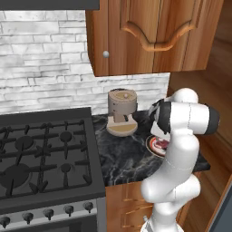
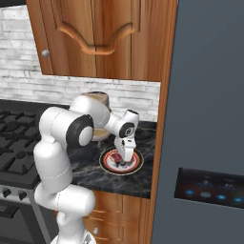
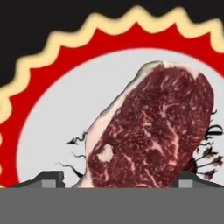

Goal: Place the steak on the counter behind the older steak on the same shelf of the fridge to maintain FIFO order. Close the fridge door when finished.

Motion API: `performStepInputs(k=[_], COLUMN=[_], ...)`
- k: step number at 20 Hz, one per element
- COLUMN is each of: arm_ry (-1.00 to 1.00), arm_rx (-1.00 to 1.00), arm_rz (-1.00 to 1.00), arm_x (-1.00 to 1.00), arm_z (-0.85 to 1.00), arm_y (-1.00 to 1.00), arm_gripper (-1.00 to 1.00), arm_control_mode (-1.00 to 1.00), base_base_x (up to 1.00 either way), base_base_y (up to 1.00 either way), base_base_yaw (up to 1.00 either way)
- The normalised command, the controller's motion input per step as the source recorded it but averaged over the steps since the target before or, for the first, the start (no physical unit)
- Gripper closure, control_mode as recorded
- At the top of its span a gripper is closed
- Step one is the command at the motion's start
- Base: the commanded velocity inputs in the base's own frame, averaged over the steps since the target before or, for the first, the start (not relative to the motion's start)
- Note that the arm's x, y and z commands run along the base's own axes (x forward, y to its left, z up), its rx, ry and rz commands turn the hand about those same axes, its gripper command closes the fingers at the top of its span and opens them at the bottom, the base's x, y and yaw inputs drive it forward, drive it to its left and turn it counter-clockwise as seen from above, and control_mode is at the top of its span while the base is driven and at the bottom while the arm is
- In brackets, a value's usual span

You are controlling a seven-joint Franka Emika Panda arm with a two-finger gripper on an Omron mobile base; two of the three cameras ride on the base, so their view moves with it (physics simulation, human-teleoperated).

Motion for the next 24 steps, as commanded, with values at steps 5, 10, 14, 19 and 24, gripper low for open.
performStepInputs(k=[5,10,14,19,24], arm_ry=[-0.19,-0.01,0.07,0.1,-0.15], arm_rx=[0.0,0.0,-0.01,-0.03,-0.03], arm_rz=[-0.03,-0.04,-0.03,-0.01,-0.01], arm_x=[-0.36,-0.02,0.04,0.0,-0.25], arm_z=[-0.46,-0.55,-0.73,-0.23,0.45], arm_y=[0.0,0.0,0.12,0.29,0.43], arm_gripper=[-1.0,-1.0,1.0,1.0,1.0], arm_control_mode=[-1.0,-1.0,-1.0,-1.0,-1.0], base_base_x=[0.0,0.0,0.0,0.0,0.0], base_base_y=[0.0,0.0,0.0,0.0,0.0], base_base_yaw=[0.0,0.0,0.0,0.0,0.0])
